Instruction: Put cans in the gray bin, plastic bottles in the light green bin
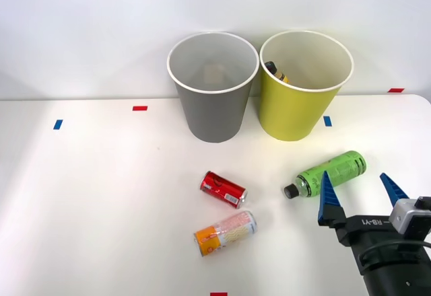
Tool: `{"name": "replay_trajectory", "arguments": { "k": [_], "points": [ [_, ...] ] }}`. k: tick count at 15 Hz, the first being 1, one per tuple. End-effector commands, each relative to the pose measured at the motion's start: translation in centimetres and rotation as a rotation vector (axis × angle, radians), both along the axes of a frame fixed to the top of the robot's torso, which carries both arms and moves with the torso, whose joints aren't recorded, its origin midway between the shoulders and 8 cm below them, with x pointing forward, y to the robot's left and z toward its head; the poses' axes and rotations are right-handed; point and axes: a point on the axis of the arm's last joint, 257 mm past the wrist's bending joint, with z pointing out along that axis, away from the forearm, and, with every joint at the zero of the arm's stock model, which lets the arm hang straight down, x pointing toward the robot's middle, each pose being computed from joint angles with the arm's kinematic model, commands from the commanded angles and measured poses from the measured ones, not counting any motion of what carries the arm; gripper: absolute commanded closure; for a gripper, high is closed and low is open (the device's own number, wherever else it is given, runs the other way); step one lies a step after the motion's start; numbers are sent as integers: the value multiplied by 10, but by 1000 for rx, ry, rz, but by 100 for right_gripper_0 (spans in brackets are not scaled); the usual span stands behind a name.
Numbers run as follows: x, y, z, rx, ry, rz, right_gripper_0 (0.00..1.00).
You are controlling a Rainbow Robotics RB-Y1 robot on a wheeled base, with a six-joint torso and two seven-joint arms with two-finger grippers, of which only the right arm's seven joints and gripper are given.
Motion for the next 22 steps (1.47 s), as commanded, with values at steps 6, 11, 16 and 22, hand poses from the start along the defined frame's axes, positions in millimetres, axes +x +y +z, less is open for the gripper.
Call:
{"name": "replay_trajectory", "arguments": {
  "k": [6, 11, 16, 22],
  "points": [
    [-11, 4, -5, -59, 6, -26, 0],
    [-15, 23, -32, 19, -96, 19, 0],
    [-44, 46, -43, 75, -71, 125, 0],
    [-98, 50, -65, -78, -15, 181, 0]
  ]
}}
